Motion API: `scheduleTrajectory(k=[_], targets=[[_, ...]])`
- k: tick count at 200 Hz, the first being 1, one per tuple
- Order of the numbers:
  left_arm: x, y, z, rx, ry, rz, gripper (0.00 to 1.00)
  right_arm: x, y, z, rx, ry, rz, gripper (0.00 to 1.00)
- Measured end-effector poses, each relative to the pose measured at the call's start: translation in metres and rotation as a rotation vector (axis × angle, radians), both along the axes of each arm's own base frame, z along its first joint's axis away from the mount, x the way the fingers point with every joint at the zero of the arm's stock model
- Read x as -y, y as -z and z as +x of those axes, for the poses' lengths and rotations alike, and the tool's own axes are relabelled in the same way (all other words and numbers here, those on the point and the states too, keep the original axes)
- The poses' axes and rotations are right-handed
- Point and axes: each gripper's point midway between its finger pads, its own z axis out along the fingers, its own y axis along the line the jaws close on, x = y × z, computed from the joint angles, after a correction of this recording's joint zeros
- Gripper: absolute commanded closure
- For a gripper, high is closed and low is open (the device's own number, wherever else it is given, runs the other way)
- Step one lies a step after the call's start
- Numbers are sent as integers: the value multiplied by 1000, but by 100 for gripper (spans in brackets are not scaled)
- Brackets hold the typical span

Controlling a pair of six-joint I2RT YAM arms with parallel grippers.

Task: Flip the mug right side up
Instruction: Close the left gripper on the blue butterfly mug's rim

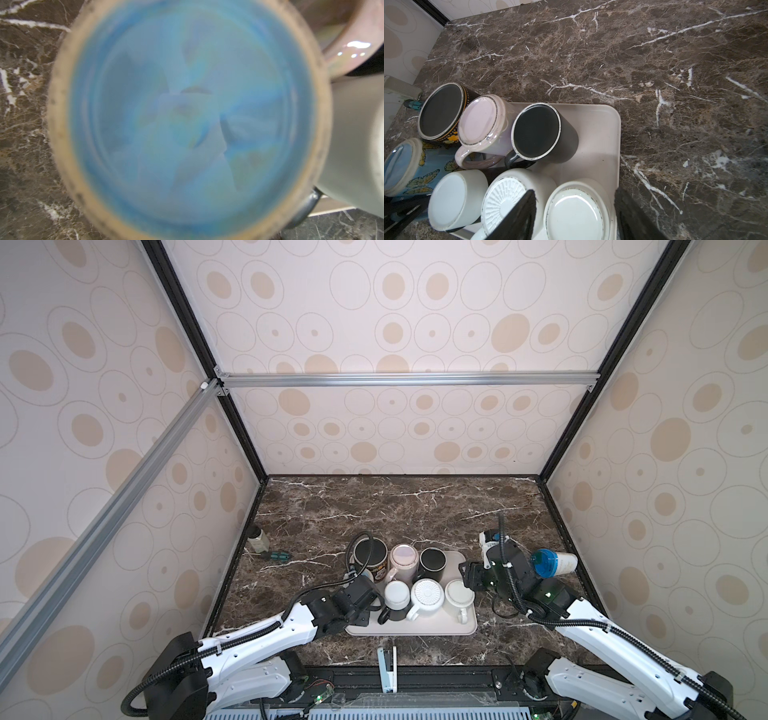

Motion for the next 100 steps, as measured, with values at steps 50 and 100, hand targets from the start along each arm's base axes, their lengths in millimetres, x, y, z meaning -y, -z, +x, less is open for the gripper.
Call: scheduleTrajectory(k=[50, 100], targets=[[-4, -10, -4, 14, 6, -20, 100, -5, 0, -3, -7, -16, 9, 46], [1, -28, -7, 28, 47, -7, 100, -11, -3, -7, -8, -37, 19, 51]])
